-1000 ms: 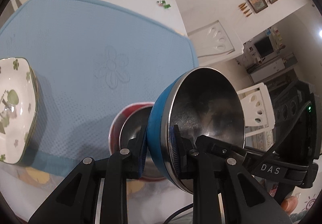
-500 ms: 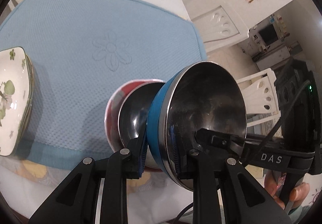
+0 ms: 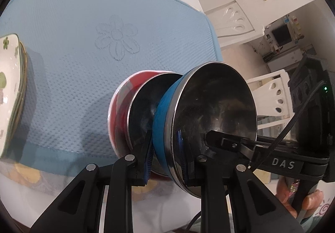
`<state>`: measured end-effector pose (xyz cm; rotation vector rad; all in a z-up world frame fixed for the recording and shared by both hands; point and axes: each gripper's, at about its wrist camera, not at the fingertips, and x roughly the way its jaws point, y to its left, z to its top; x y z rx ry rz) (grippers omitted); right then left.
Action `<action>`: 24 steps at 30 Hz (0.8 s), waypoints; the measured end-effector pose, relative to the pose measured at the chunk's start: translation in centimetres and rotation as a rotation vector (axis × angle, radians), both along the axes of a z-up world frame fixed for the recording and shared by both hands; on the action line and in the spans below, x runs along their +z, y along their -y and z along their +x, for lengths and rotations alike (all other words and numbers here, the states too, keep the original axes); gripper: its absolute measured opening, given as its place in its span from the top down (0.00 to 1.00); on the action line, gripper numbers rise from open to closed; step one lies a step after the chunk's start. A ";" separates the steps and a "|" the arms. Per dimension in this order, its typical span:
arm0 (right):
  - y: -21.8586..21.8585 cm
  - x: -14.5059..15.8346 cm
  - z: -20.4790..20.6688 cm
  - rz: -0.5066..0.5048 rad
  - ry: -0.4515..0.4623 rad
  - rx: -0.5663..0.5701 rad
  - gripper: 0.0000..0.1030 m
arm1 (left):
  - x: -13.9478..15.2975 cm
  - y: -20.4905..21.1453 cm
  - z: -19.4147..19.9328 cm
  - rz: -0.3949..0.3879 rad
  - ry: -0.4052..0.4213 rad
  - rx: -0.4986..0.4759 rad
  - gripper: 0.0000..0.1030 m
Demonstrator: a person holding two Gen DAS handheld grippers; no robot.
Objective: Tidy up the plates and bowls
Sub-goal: 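Carry the blue bowl over the magenta bowl and lower it inside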
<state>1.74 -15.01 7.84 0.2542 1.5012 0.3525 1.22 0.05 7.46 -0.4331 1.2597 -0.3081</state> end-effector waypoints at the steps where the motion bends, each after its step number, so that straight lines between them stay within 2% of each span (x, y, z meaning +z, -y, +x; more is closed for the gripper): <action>1: 0.0 0.0 0.0 0.003 0.000 -0.001 0.77 | 0.1 0.0 0.0 0.020 0.004 -0.002 0.78; 3: 0.0 0.1 0.0 0.010 0.008 -0.005 0.77 | 0.4 0.0 0.2 0.046 0.004 -0.004 0.73; 7: 1.1 0.5 -0.4 0.054 0.024 -0.033 0.77 | 0.9 -1.3 0.4 0.027 -0.009 0.019 0.70; 9: 1.2 1.2 -0.5 0.056 0.060 -0.026 0.77 | 1.0 -1.7 0.4 0.019 -0.014 0.025 0.69; 13: 1.4 2.3 -1.0 0.052 0.117 -0.010 0.77 | 1.9 -2.4 -0.2 0.054 0.017 0.042 0.69; 16: 1.6 2.3 -1.1 0.079 0.113 -0.025 0.77 | 2.1 -3.4 -0.5 0.047 0.030 0.070 0.69; 21: 2.6 1.4 -1.0 0.106 0.080 -0.071 0.77 | 0.7 -4.2 -0.2 0.090 0.006 0.105 0.68; 24: 3.4 1.1 -1.1 0.127 0.072 -0.102 0.76 | 0.5 -4.3 -0.5 0.074 0.004 0.113 0.68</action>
